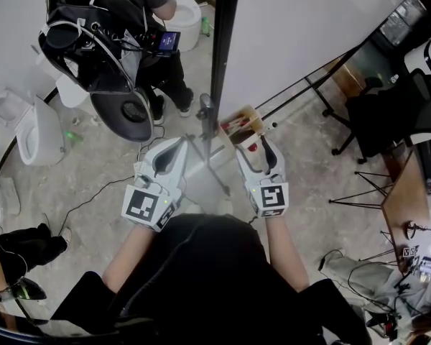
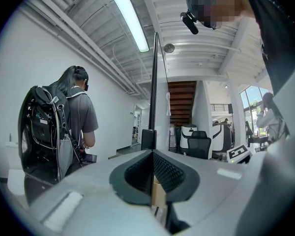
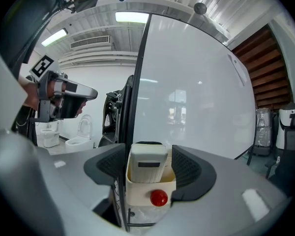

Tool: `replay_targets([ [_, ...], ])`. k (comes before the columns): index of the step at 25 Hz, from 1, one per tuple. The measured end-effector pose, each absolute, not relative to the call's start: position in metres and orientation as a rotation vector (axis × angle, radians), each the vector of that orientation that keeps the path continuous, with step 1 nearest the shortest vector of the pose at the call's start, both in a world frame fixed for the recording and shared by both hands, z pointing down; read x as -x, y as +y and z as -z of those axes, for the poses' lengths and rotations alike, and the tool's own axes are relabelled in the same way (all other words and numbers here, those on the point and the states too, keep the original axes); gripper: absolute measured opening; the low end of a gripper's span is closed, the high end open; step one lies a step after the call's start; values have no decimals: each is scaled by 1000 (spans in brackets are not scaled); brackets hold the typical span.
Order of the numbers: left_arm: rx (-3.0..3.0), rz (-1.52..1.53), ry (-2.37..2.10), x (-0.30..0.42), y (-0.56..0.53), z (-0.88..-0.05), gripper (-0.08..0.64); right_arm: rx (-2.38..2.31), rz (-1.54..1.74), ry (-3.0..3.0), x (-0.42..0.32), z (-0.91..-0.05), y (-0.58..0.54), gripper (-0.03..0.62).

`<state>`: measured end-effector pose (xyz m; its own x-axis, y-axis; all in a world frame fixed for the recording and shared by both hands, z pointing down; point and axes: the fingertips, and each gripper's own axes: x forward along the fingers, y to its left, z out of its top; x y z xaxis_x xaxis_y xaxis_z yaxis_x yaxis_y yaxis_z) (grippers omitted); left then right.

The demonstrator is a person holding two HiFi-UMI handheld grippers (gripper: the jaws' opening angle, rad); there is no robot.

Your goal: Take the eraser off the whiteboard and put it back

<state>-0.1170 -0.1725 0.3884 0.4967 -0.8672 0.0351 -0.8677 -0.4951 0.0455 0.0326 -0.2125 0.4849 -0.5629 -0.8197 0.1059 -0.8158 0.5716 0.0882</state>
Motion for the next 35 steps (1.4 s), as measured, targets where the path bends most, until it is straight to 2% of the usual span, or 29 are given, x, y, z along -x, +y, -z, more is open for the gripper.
replay_targets([
  [11, -2712, -5, -1482, 103, -166, -386, 5, -1449, 45, -2723, -47, -447, -189, 301],
  [21, -2760, -11, -1403, 85, -167, -385, 5, -1514, 73, -2786, -61, -395, -165, 80],
  [29, -2762, -6, -1378, 77, -165, -382, 5, -1529, 116, -2779, -67, -377, -148, 15],
  [35, -2788, 11, -1353, 77, -159, -380, 5, -1544, 135, -2798, -64, -361, -139, 9],
])
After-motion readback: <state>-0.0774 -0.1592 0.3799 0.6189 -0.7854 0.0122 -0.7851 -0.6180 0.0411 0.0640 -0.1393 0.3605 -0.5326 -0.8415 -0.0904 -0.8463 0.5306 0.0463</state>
